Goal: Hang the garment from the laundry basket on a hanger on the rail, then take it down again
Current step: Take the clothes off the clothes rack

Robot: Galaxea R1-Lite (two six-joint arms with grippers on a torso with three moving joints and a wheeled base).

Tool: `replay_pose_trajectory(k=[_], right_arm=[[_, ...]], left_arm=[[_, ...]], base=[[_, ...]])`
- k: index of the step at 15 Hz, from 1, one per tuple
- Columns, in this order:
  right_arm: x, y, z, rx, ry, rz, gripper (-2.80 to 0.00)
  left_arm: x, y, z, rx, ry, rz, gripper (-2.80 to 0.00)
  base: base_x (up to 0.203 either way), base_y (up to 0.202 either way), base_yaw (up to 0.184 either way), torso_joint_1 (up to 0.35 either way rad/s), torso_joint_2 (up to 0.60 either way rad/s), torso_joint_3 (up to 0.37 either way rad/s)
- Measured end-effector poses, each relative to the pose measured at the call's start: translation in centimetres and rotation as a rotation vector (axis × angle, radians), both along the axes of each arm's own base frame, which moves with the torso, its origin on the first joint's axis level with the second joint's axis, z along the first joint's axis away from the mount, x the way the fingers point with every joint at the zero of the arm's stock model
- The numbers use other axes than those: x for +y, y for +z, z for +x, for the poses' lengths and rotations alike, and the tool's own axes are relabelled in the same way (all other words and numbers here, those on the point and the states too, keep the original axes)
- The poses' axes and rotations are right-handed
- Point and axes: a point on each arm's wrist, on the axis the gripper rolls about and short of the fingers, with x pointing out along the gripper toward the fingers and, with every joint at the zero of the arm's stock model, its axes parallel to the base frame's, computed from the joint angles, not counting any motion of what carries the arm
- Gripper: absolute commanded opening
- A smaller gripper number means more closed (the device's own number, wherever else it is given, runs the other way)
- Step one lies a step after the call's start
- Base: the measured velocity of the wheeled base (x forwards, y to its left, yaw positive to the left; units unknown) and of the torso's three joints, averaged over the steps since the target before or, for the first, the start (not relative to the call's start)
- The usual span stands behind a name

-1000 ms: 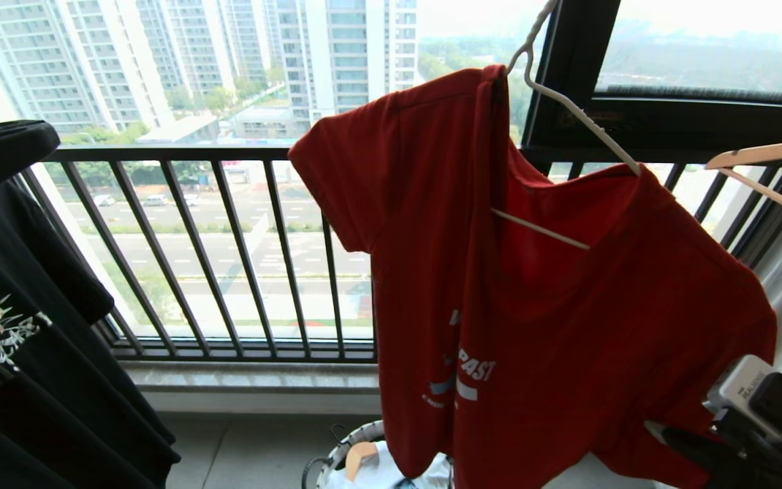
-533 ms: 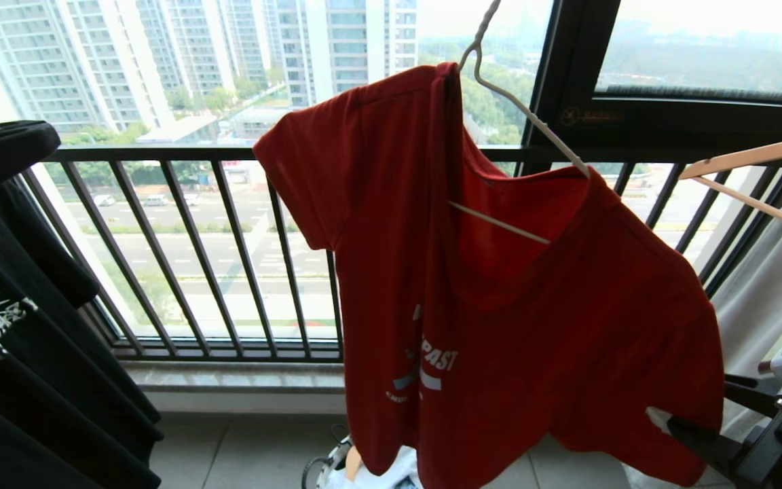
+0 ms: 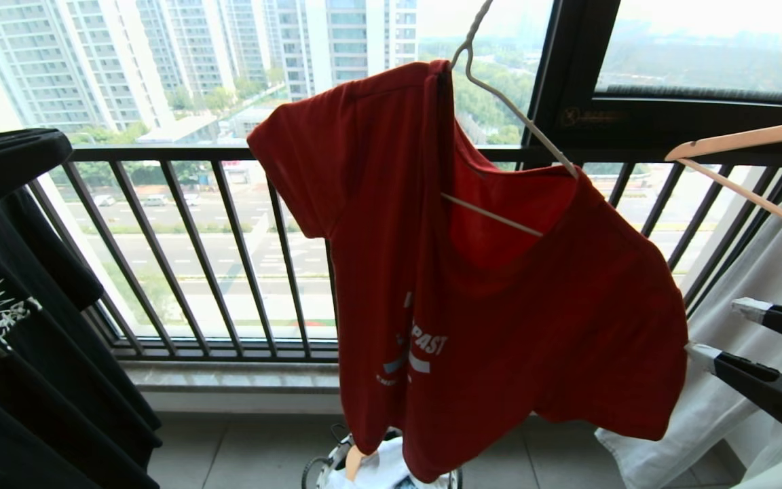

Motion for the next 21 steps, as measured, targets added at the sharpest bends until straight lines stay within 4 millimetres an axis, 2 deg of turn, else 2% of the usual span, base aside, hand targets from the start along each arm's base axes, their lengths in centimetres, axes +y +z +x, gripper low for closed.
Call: replay_pose_trajectory(k=[3,4,9,17,21], right_arm=[[-0.2,3.4,-0.3,-0.011,0.011,0.011,-2.80],[0.0,4.5,-0.1,-0.019,0.015,0.008,0.00],[0.5,8.8,0.7,-0.116,0.029,-0.062,0.00],[0.7,10.7,1.1,-0.016,0.102,-0.253,0.00],[1.0,11.5,3.5,0.034,0.142,-0.292,0.00]], left_arm=[[-0.1,-0.2,0.2,0.009,-0.002,0.006,-2.80],[-0.2,-0.2,0.2,0.012,-0.006,0.007,-2.80],[-0.6,-0.5,0.4,0.024,-0.027,0.016,-2.80],[-0.7,-0.7,0.6,0.032,-0.030,0.025,-2.80],[-0.8,-0.9,0.7,0.036,-0.029,0.036,-2.80]], base=[[0.000,0.000,0.000,0.000,0.00,0.000],[0.000,0.000,0.000,0.000,0.00,0.000],[0.000,0.000,0.000,0.000,0.00,0.000],[0.000,0.000,0.000,0.000,0.00,0.000],[0.000,0.000,0.000,0.000,0.00,0.000]])
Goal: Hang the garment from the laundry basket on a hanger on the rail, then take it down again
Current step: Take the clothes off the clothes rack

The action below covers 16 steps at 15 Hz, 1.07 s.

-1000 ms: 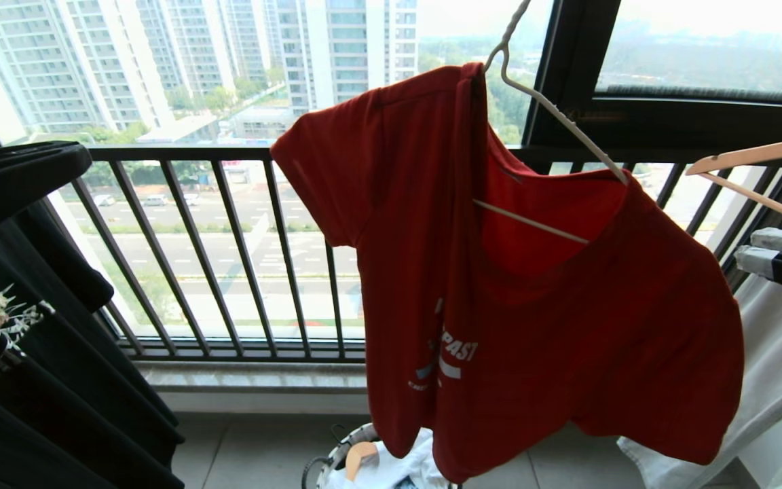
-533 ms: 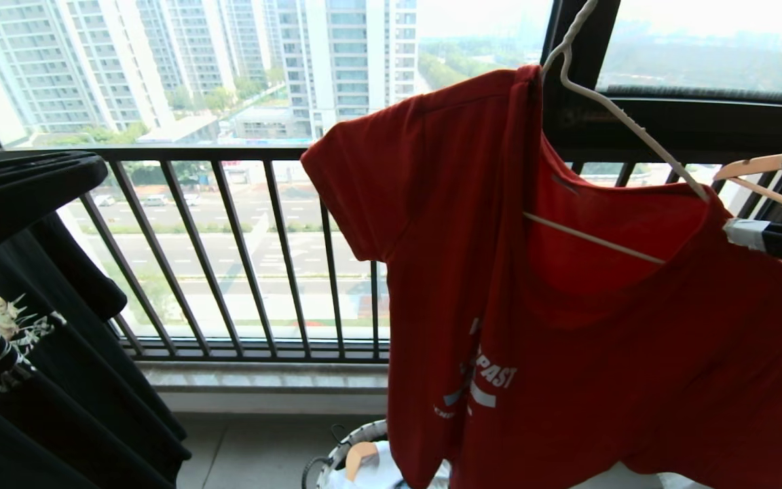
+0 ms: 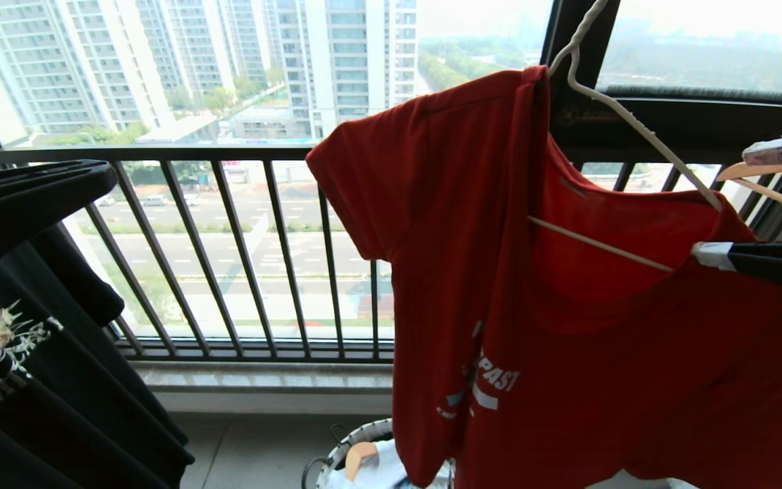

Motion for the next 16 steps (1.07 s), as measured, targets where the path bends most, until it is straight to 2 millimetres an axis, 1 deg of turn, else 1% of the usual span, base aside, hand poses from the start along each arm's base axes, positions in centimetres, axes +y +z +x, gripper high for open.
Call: replay_pose_trajectory(k=[1,2,4,6,10,16], right_arm=[[0.1,0.2,1.0,0.017,0.018,0.002,0.00],[0.2,0.1,1.9,0.035,0.046,0.004,-2.80],[0.6,-0.2,3.2,0.076,0.133,0.017,-2.80],[1.0,-0.5,3.8,0.114,0.211,0.038,-2.80],[1.2,-1.3,3.8,0.210,0.286,0.050,-2.80],[1.9,-0.7,3.3,0.252,0.374,0.107,-2.80]], left_arm=[[-0.1,-0.1,0.0,-0.002,0.000,0.010,-2.80],[-0.1,-0.2,0.1,-0.002,-0.002,0.014,-2.80],[-0.3,-0.2,0.2,0.003,-0.012,0.018,-2.80],[-0.4,-0.4,0.3,0.011,-0.015,0.023,-2.80],[-1.0,-0.7,0.7,0.030,-0.039,0.031,-2.80],[-1.9,-1.4,1.4,0.069,-0.069,0.047,-2.80]], base=[[0.000,0.000,0.000,0.000,0.00,0.000],[0.000,0.000,0.000,0.000,0.00,0.000],[0.000,0.000,0.000,0.000,0.00,0.000],[0.000,0.000,0.000,0.000,0.00,0.000],[0.000,0.000,0.000,0.000,0.00,0.000],[0.000,0.000,0.000,0.000,0.00,0.000]])
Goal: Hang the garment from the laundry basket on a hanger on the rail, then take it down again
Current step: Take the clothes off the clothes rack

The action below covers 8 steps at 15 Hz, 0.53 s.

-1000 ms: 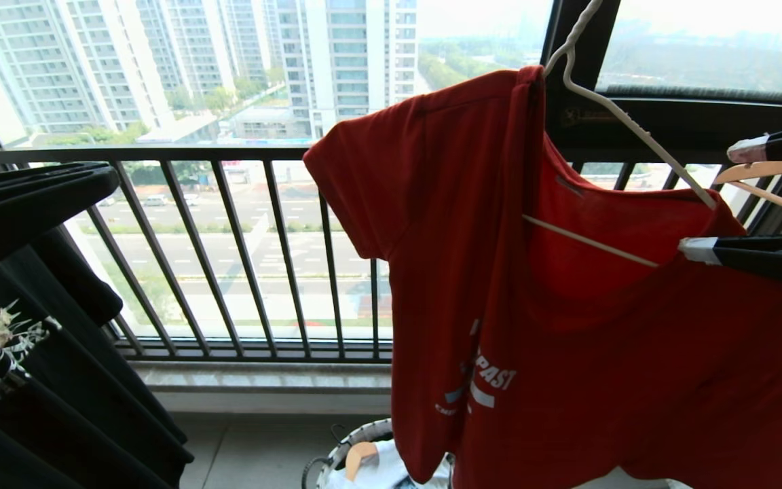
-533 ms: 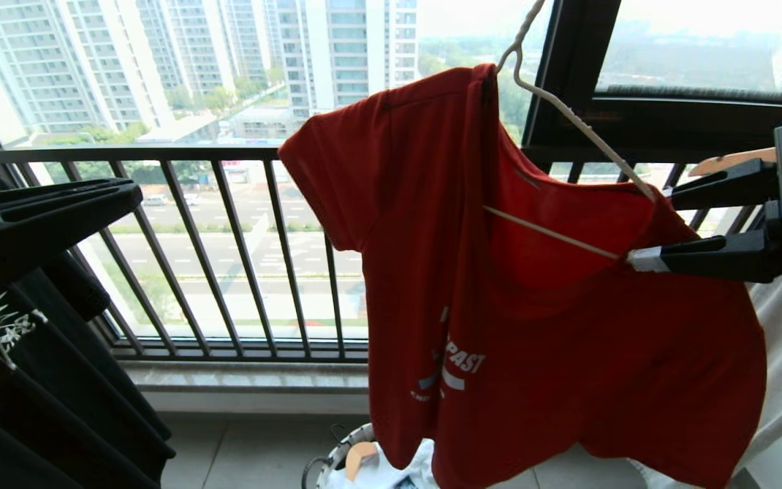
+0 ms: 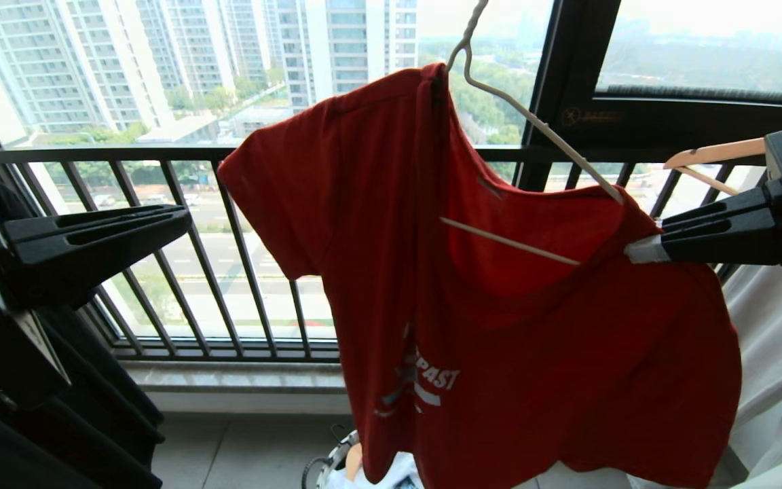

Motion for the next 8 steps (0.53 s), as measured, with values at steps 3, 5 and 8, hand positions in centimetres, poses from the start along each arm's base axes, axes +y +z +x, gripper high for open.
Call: replay_pose_trajectory(k=[3,5,8], right_arm=[[0.1,0.0,-0.1,0.008,0.005,0.005,-2.80],[0.4,0.1,-0.5,0.008,0.025,0.008,-2.80],[0.7,0.2,-1.3,0.014,0.048,0.016,-2.80]], left_arm=[[-0.5,-0.3,0.2,0.025,-0.027,0.002,-2.80],[-1.1,-0.5,0.4,0.069,-0.059,-0.029,-2.80],[-2.6,-0.2,0.7,0.130,-0.126,-0.071,-2.80]], base=[[0.000,0.000,0.000,0.000,0.00,0.000],[0.000,0.000,0.000,0.000,0.00,0.000],[0.000,0.000,0.000,0.000,0.00,0.000]])
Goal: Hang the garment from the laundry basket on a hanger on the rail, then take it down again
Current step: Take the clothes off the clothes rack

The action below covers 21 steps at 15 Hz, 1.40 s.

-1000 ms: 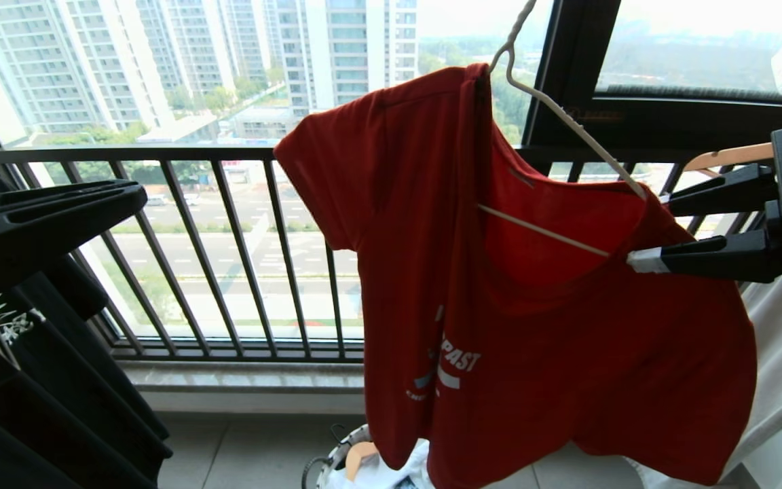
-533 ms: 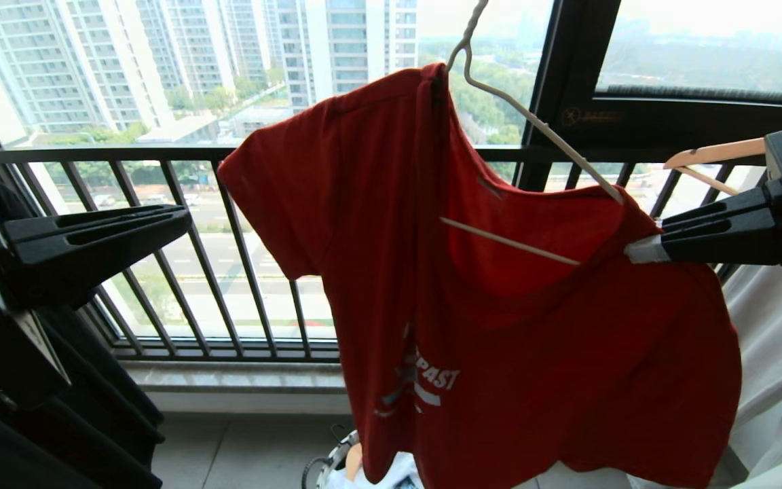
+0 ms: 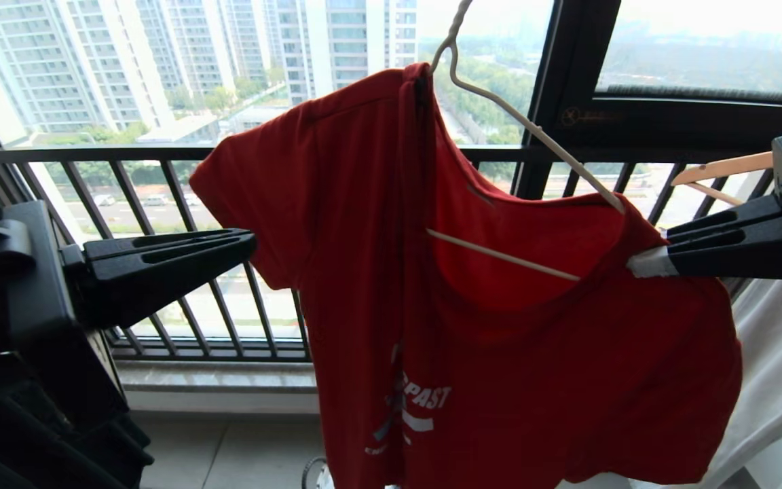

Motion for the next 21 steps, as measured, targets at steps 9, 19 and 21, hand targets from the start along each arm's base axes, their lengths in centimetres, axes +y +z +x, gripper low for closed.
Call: replay_pose_trajectory(k=[9,19,21], right_arm=[[-0.2,0.3,-0.5,-0.013,0.000,0.008,-2.80],[-0.4,0.5,-0.9,-0.026,-0.002,0.013,-2.80],[-0.5,0.6,-1.1,-0.030,-0.002,0.015,-2.80]], left_arm=[[-7.0,3.2,2.8,0.111,-0.110,0.004,0.00],[-9.4,4.1,3.8,0.113,-0.001,0.016,0.00],[-9.9,4.2,4.5,0.082,0.047,0.018,-2.80]], base=[[0.000,0.000,0.000,0.000,0.00,0.000],[0.000,0.000,0.000,0.000,0.00,0.000],[0.000,0.000,0.000,0.000,0.00,0.000]])
